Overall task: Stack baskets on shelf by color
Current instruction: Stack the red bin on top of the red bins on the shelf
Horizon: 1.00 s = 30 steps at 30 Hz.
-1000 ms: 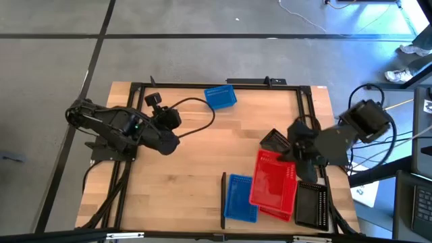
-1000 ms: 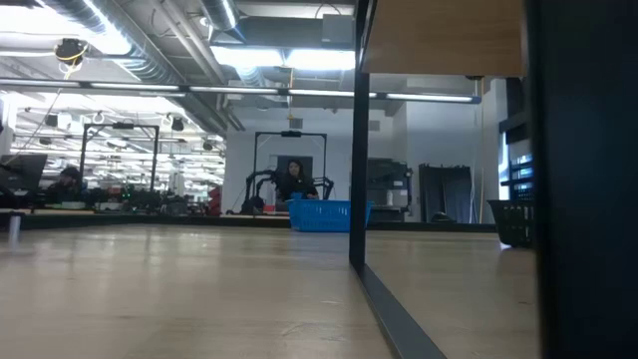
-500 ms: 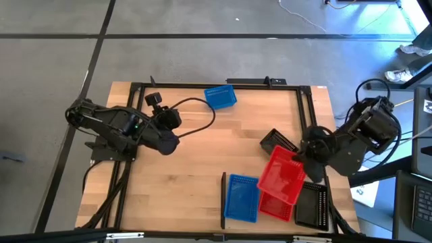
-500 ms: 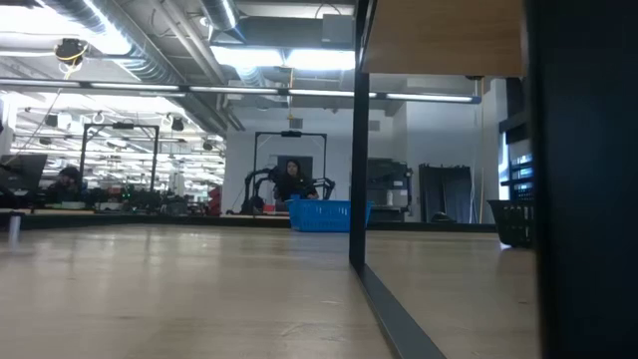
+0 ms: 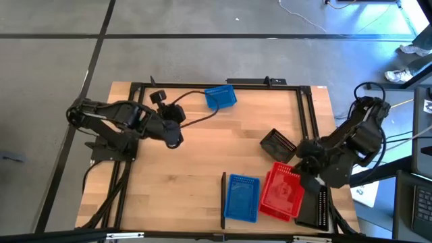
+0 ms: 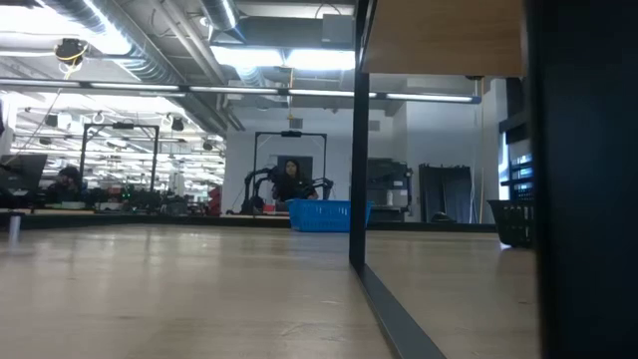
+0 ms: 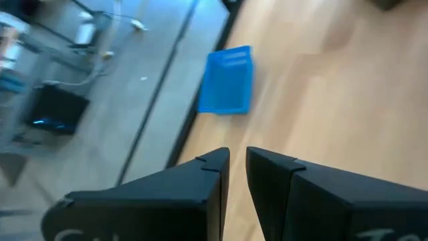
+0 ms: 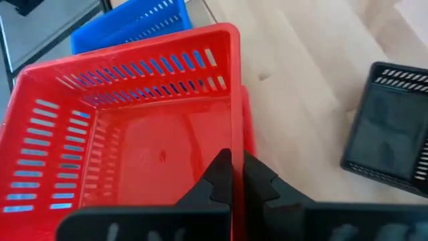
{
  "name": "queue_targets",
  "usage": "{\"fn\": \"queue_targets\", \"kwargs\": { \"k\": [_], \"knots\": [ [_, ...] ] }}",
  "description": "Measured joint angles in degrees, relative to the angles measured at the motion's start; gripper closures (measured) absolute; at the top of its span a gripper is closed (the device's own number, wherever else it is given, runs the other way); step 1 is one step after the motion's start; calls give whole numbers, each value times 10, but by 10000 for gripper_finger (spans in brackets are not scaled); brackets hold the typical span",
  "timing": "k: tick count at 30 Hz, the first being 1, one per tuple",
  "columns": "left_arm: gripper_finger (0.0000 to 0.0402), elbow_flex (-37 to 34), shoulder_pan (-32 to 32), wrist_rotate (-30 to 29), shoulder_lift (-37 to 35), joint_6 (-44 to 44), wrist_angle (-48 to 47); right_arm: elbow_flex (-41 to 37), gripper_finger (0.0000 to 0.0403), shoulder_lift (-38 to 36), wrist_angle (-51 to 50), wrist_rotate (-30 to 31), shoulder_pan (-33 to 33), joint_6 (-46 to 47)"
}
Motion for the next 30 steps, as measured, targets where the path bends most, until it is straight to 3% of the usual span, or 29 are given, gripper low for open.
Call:
{"fn": "queue_targets", "kwargs": {
  "k": [7, 15, 30],
  "knots": [
    [358, 0, 23, 122, 0, 57, 73, -34, 403, 0, 55, -28, 0, 0],
    [359, -2, 45, 316, -29, 111, 172, -62, 403, 0, 75, -44, 0, 1],
    [364, 0, 52, 333, -45, 114, 196, -91, 393, 1, 69, -29, -1, 9]
  ]
}}
